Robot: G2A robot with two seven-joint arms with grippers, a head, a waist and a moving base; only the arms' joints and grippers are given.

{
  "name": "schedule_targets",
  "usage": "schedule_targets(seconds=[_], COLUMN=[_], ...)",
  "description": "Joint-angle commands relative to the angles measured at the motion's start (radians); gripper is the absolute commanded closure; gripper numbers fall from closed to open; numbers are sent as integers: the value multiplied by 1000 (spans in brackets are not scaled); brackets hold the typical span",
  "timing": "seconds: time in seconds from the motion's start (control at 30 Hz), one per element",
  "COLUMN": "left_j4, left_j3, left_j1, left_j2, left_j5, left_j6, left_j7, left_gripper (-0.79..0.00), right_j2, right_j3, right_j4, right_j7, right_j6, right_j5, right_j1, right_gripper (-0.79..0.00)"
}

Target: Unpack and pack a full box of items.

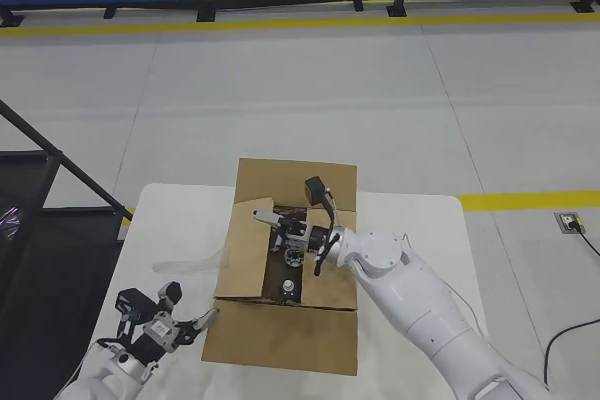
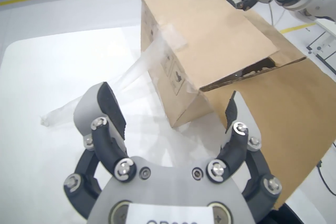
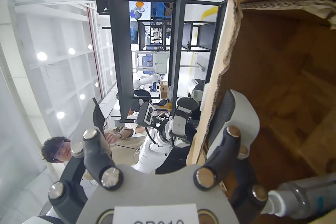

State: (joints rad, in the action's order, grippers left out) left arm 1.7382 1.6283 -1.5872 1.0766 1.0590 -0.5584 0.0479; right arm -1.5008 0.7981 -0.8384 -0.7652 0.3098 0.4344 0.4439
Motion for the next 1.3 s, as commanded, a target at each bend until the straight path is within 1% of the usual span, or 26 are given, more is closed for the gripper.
schedule_targets(seconds=[0.0, 0.17, 0.33, 0.47, 0.67, 0.83, 1.0, 1.1, 1.27], left_j4=[17, 34, 20, 13, 16, 31, 40, 44, 47], left_j3=[3, -23, -61, -85, -88, -78, -57, -35, 4], left_j1=[-2, 24, 83, 121, 154, 146, 122, 103, 69], left_j2=[-2, 1, 3, 6, 8, 9, 9, 9, 6], left_j5=[16, 18, -6, -30, -86, -91, -99, -112, -123], left_j6=[-17, 21, 19, 32, 71, 103, 136, 145, 150], left_j7=[-14, -52, -117, -149, -187, -191, -171, -157, -145], left_gripper=[-785, -785, -785, -785, -785, -785, -785, -785, -785], right_j2=[-3, -12, -20, -28, -37, -39, -32, -17, 24], right_j3=[2, 5, 6, 5, 2, 12, 33, 69, 167], right_j4=[-16, -40, -62, -69, -77, -84, -104, -135, -233], right_j7=[1, 3, -13, -20, -44, -76, -101, -112, -138], right_j6=[5, 25, 81, 99, 113, 128, 144, 165, 179], right_j5=[1, 3, 5, 5, 2, 1, -21, -41, -87], right_j1=[3, 6, 14, 14, 16, 22, 34, 55, 126], right_gripper=[-785, -785, -785, -785, -785, -785, -785, -785, -785])
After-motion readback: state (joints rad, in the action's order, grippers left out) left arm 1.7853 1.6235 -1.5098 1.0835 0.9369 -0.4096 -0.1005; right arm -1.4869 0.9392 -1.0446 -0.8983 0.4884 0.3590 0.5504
